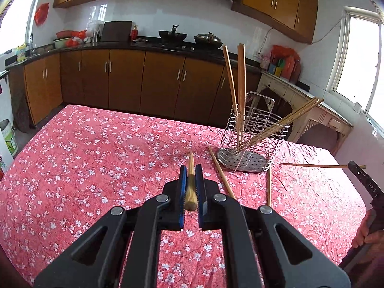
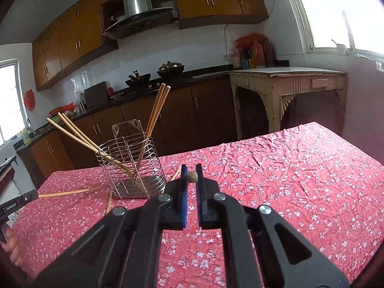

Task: Organize utensils
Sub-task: 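Lift both chopsticks upright and carry them above the wire holder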

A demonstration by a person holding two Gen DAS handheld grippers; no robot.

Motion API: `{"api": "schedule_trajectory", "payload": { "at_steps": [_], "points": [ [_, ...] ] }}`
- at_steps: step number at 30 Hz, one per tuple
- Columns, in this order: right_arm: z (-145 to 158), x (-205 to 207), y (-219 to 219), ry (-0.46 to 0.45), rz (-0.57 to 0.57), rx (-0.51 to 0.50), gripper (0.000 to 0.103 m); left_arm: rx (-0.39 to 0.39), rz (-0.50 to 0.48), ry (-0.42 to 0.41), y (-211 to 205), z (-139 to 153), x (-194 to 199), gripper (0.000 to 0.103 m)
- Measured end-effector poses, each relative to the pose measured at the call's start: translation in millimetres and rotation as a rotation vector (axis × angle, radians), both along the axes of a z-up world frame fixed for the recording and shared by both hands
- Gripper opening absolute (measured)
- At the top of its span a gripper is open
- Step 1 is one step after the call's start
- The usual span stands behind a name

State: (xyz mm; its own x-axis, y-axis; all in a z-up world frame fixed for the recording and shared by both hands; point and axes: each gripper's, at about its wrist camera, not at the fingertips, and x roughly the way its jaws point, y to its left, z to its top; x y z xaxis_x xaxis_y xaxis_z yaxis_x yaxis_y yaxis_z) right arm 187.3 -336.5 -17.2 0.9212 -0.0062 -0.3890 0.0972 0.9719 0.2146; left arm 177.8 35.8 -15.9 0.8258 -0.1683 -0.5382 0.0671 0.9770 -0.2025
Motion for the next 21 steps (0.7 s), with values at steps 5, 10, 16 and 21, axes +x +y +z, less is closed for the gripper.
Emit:
{"api": "schedule_trajectory", "payload": {
  "at_steps": [5, 10, 16, 21],
  "points": [
    [-0.7, 2.3, -0.5, 0.001, 0.0, 0.002, 0.007, -0.004, -0.002, 0.002, -2.3, -2.0, -0.4, 0.007],
    [-2.7, 2.2, -0.8, 0.0, -0.002, 0.001, 0.007, -0.009, 0.001, 0.002, 0.2, -3.7, 1.2, 0.007],
    [20.2, 4.6, 2.6, -0.054, 0.0, -0.016, 0.007, -0.01, 0.008, -0.04, 1.4, 11.7, 1.9, 0.007],
    [53.4, 1.7, 10.1, -0.137, 0.014, -0.032, 0.007, -0.002, 0.004, -0.113, -0.4, 40.2, -1.4, 0.007]
  ]
}}
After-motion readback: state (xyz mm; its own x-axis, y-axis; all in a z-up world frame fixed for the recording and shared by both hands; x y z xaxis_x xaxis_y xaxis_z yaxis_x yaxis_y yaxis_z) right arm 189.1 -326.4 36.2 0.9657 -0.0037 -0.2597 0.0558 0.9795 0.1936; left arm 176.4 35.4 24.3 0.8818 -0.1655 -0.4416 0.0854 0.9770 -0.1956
